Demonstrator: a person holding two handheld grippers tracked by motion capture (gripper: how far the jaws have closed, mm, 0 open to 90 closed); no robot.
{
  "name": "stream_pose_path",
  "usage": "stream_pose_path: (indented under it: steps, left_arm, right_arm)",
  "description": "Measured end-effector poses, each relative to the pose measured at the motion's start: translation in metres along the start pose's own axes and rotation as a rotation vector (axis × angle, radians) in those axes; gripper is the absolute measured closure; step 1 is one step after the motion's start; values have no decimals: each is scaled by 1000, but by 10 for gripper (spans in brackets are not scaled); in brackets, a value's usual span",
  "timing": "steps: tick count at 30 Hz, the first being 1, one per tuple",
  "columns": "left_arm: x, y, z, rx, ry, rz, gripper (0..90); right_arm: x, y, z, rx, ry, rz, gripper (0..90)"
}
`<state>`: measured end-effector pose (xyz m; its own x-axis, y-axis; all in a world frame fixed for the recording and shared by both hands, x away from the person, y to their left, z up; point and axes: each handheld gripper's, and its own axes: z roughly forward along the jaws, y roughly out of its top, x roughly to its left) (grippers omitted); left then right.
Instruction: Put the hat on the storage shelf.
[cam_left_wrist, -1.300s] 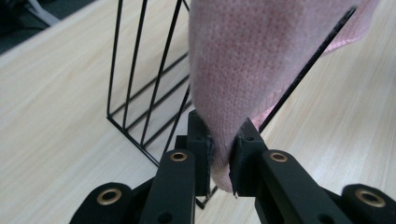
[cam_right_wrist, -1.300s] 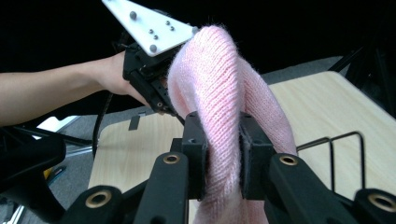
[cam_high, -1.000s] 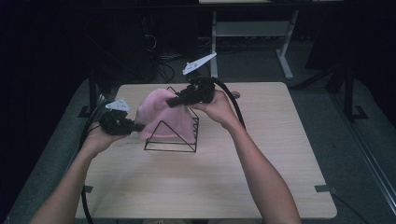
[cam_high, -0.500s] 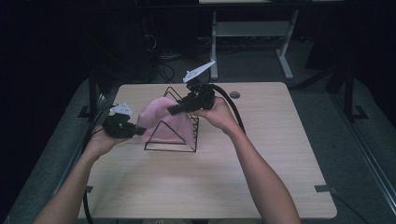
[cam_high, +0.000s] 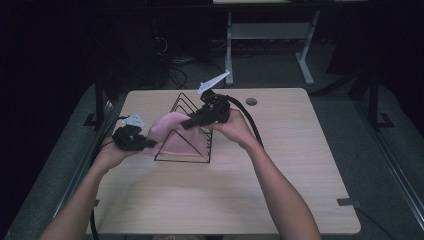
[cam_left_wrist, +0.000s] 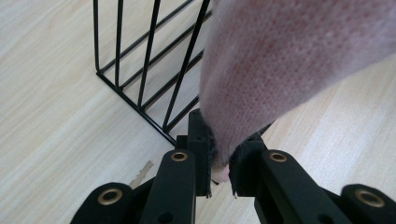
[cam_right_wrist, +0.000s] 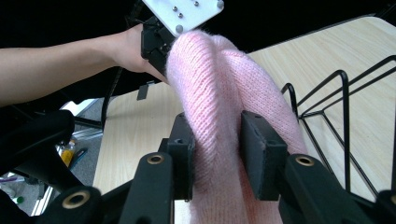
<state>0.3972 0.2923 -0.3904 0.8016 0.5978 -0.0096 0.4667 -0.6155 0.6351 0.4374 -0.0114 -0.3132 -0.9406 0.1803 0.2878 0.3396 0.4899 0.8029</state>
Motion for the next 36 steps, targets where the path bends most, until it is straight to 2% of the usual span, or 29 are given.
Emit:
stream_pose_path:
  steps: [4, 12, 16, 19, 22, 29, 36]
  left_arm:
    - [-2, -1, 3, 33, 3, 19, 809]
    - [-3, -9, 12, 50, -2, 10, 809]
    - [-2, -12, 15, 53, 3, 3, 809]
    - [-1, -13, 17, 66, 4, 1, 810]
    - [-1, -13, 17, 73, 2, 7, 810]
    - [-1, -18, 19, 76, 3, -7, 809]
    - [-5, -17, 16, 59, 4, -3, 769]
  right_arm:
    - [0, -2, 1, 2, 3, 4, 611]
    - [-2, -9, 0, -5, 11, 8, 655]
    - [-3, -11, 0, -29, 34, 15, 722]
    - [-2, -10, 2, -25, 41, 6, 781]
    - [-1, -10, 5, -12, 32, -4, 801]
    - [-2, -13, 9, 1, 44, -1, 799]
    - [0, -14, 9, -1, 43, 8, 718]
